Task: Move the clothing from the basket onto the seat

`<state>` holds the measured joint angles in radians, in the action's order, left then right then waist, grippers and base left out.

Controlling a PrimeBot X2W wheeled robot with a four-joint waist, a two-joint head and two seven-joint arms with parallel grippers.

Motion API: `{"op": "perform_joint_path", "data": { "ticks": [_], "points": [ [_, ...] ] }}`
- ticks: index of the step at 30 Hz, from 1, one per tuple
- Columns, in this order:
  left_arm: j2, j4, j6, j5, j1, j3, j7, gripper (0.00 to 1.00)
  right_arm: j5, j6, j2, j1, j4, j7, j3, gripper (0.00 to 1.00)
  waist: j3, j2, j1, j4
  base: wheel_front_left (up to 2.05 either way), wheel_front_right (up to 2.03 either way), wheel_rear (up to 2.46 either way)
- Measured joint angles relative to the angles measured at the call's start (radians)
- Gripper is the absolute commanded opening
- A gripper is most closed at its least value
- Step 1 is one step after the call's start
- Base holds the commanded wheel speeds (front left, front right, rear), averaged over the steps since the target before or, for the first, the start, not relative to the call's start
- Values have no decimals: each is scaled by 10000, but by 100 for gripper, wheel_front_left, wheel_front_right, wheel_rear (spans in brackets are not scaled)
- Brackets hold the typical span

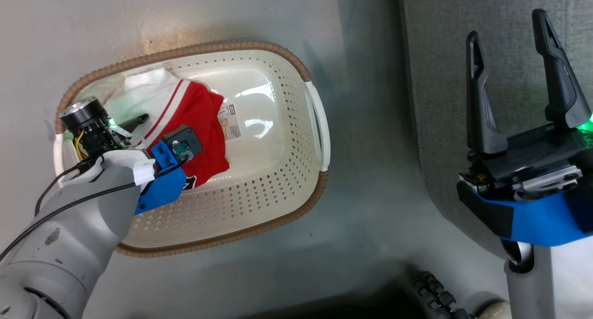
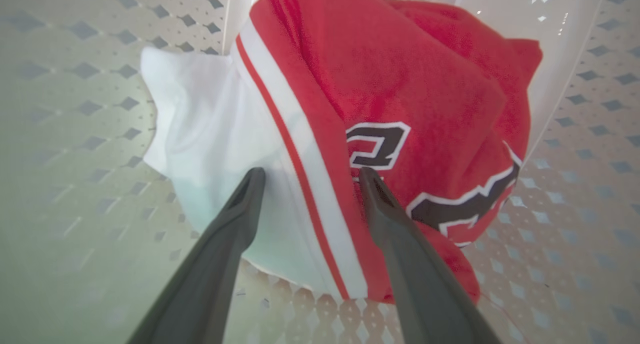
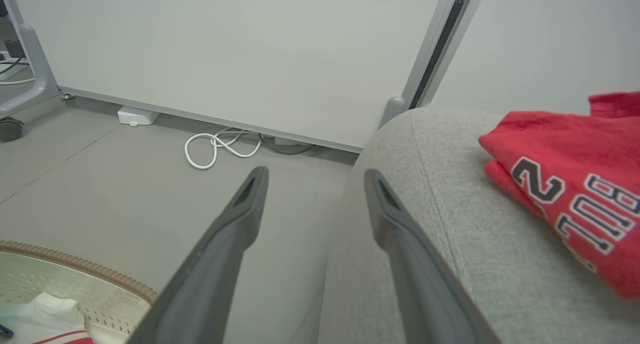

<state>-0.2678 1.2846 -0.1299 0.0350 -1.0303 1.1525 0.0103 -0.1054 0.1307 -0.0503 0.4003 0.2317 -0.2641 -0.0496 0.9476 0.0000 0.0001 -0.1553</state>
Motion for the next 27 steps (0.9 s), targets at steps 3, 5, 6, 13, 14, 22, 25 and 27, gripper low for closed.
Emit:
{"op": "perform_joint_path", "data": {
  "ticks": [3,5,6,13,14,22,25,27],
  "points": [
    [-84,17,0,8,-106,153,13,100,-46,0,0,0,123,0,13,100,233,0,0,-17,0,0,0],
    [-123,17,0,58,-206,251,94,100,-79,0,0,0,188,0,15,100,374,0,0,-32,0,0,0],
    [-130,17,0,73,-227,293,136,100,-84,0,0,0,219,0,17,100,439,0,0,-38,0,0,0],
    [-265,23,0,180,-388,548,284,100,-219,0,0,-10,412,0,40,100,811,0,0,-84,0,0,0],
    [-274,23,0,180,-392,583,301,100,-259,0,0,-17,433,0,52,100,849,0,0,-87,0,0,0],
    [-290,33,0,278,-580,825,382,78,-347,0,0,-72,564,0,165,100,1069,0,-1,-93,0,0,0],
    [-270,36,0,268,-611,926,447,0,-362,0,0,-72,589,0,182,100,1118,0,-1,-98,0,0,0],
    [-228,38,0,270,-660,965,426,0,-366,0,0,-72,591,0,188,100,1134,0,-1,-83,0,0,0]
  ]
}}
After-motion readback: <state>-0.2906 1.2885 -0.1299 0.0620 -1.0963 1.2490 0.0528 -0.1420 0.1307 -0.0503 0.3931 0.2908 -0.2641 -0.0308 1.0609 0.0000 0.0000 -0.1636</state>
